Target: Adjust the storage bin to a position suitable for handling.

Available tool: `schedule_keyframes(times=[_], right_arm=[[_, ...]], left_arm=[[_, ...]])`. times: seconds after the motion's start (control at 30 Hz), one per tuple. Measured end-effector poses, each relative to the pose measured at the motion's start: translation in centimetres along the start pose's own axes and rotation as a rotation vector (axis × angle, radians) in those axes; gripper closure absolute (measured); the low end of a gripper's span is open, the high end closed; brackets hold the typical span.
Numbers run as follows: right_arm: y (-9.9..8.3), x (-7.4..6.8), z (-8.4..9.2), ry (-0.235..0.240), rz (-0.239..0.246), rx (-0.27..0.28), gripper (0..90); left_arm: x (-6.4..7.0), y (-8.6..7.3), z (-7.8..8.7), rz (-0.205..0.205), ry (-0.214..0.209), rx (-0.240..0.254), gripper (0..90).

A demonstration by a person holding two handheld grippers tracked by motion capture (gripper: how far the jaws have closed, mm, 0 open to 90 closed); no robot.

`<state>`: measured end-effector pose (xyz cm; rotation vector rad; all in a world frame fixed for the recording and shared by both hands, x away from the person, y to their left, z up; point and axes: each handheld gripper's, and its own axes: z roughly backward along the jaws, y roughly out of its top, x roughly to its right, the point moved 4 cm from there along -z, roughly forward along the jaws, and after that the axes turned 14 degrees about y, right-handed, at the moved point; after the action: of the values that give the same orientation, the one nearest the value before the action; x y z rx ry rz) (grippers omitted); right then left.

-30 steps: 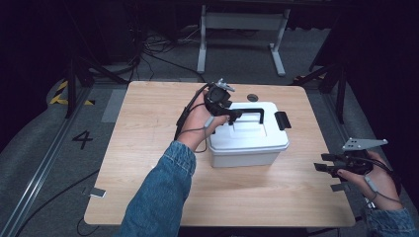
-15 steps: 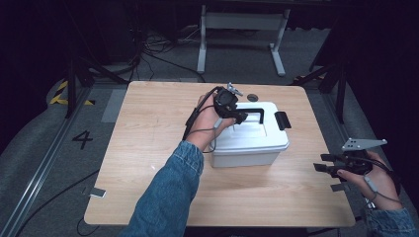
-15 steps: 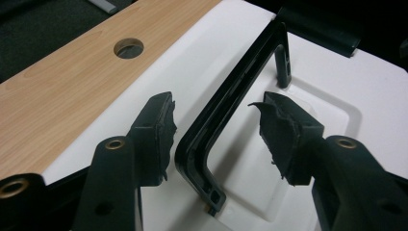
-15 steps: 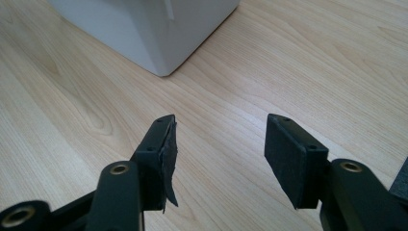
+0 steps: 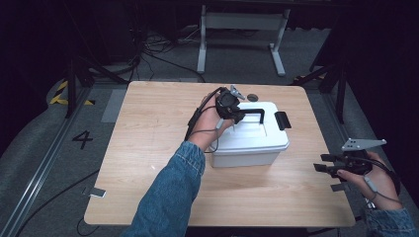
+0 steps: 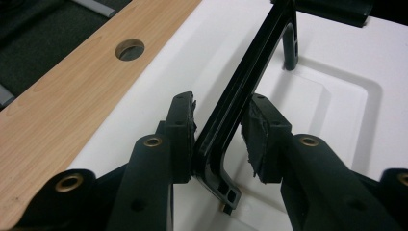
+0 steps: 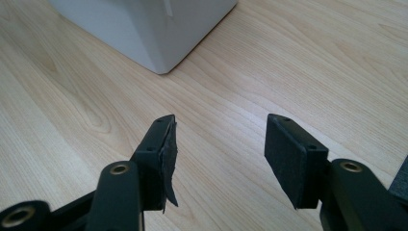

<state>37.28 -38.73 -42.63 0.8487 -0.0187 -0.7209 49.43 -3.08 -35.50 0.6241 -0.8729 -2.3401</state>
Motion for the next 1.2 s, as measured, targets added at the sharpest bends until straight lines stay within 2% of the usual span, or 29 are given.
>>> schedule_keyframes(times=[0.17,0.23,0.33,0.43,0.63,0.77,0.8,1.07,1.2], right_arm=[[0.0,-0.1,-0.1,0.002,-0.002,0.0,46.4],[0.0,-0.1,-0.1,0.003,-0.001,-0.002,46.4],[0.0,0.0,-0.2,0.003,0.002,-0.005,46.4],[0.0,0.0,-0.2,0.007,-0.002,-0.007,46.1],[0.0,-0.1,-0.3,0.009,-0.002,-0.008,45.8],[0.0,-0.1,-0.3,0.007,0.0,-0.012,45.8],[-0.1,-0.1,-0.3,0.008,0.001,-0.012,45.8],[-0.1,-0.1,-0.4,0.01,0.003,-0.011,45.6],[-0.1,0.0,-0.4,0.01,0.001,-0.012,45.5]], left_arm=[[0.1,0.0,0.1,-0.017,-0.012,0.01,68.3],[0.1,0.0,0.2,-0.038,-0.021,0.011,69.3],[0.3,0.1,0.4,-0.041,-0.034,0.013,71.7],[0.4,0.0,0.5,-0.041,-0.074,0.016,73.4],[0.5,0.0,0.6,-0.06,-0.097,0.016,75.5],[0.9,0.2,0.8,-0.089,-0.116,0.018,78.9],[1.0,0.3,0.9,-0.082,-0.122,0.014,80.4],[1.1,0.7,1.3,-0.098,-0.124,0.019,82.4],[1.1,1.1,2.0,-0.108,-0.115,0.033,82.9]])
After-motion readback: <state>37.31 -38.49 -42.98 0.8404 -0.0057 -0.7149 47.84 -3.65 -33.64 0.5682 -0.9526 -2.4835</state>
